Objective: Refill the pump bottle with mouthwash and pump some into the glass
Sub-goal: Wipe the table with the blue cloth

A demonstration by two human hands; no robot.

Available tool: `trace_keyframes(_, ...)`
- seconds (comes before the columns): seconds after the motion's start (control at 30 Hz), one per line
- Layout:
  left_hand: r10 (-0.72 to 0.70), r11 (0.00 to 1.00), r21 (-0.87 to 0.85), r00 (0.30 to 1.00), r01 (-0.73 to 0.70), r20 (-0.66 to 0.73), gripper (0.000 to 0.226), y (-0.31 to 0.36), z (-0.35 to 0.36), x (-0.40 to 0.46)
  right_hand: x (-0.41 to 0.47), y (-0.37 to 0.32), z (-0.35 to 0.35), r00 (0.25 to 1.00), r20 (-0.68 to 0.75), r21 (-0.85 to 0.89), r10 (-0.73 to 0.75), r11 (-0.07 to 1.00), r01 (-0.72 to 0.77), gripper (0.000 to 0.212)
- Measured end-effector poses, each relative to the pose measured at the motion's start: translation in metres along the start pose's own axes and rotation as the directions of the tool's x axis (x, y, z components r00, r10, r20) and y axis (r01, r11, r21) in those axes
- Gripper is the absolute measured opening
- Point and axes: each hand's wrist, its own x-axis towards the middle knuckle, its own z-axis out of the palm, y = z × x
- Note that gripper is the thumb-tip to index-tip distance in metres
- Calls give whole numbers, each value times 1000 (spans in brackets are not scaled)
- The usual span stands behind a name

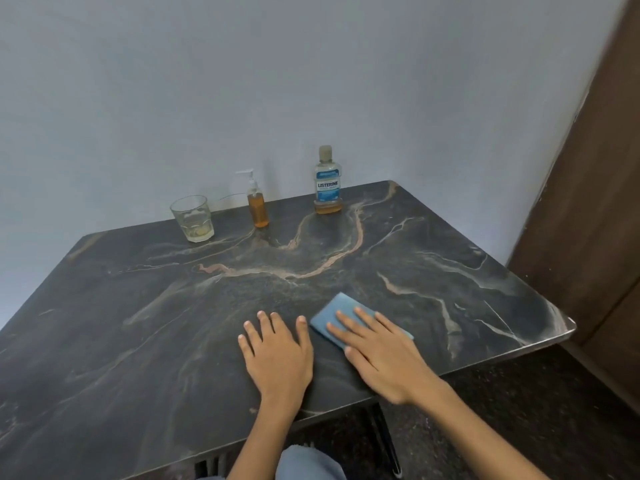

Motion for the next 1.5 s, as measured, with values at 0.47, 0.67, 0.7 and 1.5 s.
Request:
trace_keyframes(0.47,177,984,12,984,-177,27,69,108,27,-18,-40,186,-61,787,-95,-63,609,786,-615,48)
trace_keyframes(0.67,217,976,6,975,-217,39,68,129,33,-27,-16,166,-57,896,-36,-28,443,896,-444,48)
trace_keyframes(0.7,212,977,6,976,-213,38,68,129,33,-27,-28,157,-50,921,-54,-27,386,921,-388,48)
trace_keyframes(1.5,-14,1000,-10,999,14,32,66,56,9,21,139,109,-34,906,93,-71,413,910,-408,50)
